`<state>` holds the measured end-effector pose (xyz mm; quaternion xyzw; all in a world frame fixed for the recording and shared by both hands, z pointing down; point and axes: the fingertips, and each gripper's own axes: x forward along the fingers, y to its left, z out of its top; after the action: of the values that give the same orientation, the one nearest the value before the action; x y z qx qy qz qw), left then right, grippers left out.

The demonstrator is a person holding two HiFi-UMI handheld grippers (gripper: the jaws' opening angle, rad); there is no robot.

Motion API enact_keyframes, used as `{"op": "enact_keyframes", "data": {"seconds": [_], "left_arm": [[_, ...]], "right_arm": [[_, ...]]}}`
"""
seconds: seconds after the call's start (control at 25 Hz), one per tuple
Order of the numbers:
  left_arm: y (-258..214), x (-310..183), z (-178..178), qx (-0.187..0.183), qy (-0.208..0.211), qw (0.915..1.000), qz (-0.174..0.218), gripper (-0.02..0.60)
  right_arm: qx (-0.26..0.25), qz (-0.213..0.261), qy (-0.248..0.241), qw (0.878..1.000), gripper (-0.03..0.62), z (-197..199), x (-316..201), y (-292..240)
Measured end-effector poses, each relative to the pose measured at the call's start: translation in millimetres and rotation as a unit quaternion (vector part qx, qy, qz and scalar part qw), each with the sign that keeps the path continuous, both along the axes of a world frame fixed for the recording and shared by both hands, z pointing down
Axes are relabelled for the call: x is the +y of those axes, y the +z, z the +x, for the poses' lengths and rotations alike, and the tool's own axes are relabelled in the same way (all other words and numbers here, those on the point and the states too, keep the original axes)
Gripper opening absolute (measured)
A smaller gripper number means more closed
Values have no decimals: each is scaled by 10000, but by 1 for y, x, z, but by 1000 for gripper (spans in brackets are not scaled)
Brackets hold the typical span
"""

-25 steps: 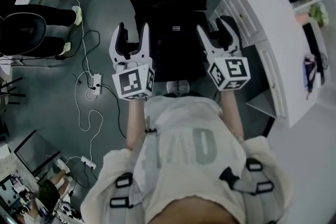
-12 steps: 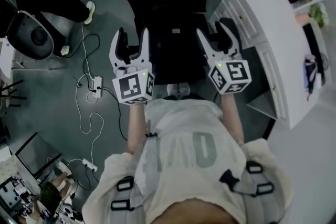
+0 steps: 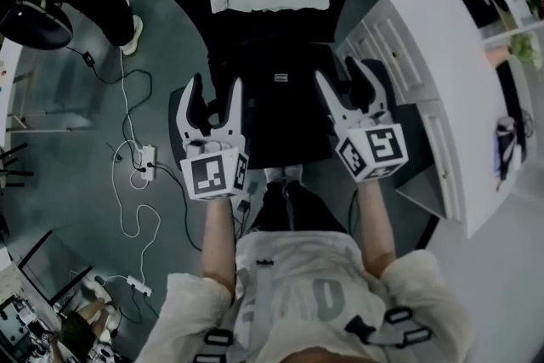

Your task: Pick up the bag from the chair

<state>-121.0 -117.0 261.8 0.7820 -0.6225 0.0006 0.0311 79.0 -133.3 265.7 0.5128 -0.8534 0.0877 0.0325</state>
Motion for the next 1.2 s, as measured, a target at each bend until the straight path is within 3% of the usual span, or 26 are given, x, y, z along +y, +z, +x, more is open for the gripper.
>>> {"op": "enact_keyframes", "data": {"seconds": [0.68, 0.96, 1.2], "left_arm": [[188, -55, -26, -582, -242, 9965, -541, 261], [260, -49, -31, -608, -278, 9920, -1070, 315], [286, -43, -34, -503, -264, 9900, -1290, 333]], "right_arm": [[156, -374, -122, 9991, 247, -1, -61, 176], [387, -585, -216, 9973, 278, -10, -57, 235], [476, -745, -172, 9959, 290, -5, -51, 256]]}}
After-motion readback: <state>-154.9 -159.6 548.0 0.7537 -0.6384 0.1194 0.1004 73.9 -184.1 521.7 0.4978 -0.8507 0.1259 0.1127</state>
